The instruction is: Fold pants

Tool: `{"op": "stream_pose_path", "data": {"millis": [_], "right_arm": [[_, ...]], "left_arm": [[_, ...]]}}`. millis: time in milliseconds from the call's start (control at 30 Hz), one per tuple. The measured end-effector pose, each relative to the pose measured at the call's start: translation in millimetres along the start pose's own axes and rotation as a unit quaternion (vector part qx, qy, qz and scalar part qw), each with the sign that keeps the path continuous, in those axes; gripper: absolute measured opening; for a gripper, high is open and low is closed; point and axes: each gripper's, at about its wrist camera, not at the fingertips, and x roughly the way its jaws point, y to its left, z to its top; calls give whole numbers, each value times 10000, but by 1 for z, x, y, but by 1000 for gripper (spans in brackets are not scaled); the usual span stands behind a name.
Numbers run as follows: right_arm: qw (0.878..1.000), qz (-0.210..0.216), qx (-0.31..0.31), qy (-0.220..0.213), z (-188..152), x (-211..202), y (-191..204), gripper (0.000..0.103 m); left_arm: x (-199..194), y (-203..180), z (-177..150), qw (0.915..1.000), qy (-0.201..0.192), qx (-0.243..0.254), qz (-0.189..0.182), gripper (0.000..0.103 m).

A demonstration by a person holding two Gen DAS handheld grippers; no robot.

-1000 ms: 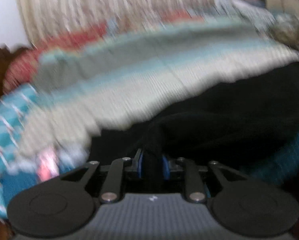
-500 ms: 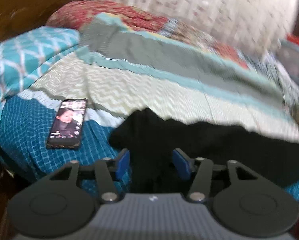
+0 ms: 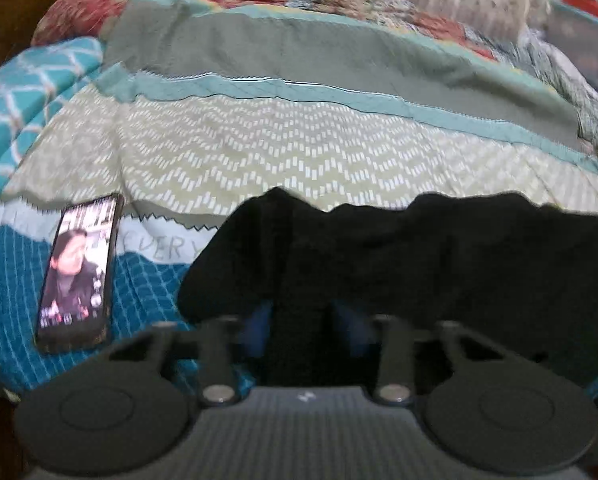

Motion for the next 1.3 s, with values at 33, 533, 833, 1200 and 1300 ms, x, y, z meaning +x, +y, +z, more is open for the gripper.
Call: {"op": "stream_pose_path", "data": {"millis": [33,533,833,1200,1300], "right_arm": [[9999,9,-84,70,-3,1,7,40],[9893,571,-1246,508,-24,14,86,40],[9088,3047,-2684,958,-19,13,201,76],[6681,3864,-6239,1234,-126,44,396,67],[7319,3712,-5526,1455,-107,57,393,6]], "left_arm": [[-6,5,5,9998,-81,-43,-193,14],[63,51,44,9976,233,-147,635,14],[-48,100,5,9715,-373,-2165,-893,47],[-75,94,-30,9542,-708,-2676,-1135,50],[-77,96,-31,9501,-778,-2726,-1299,51]]}}
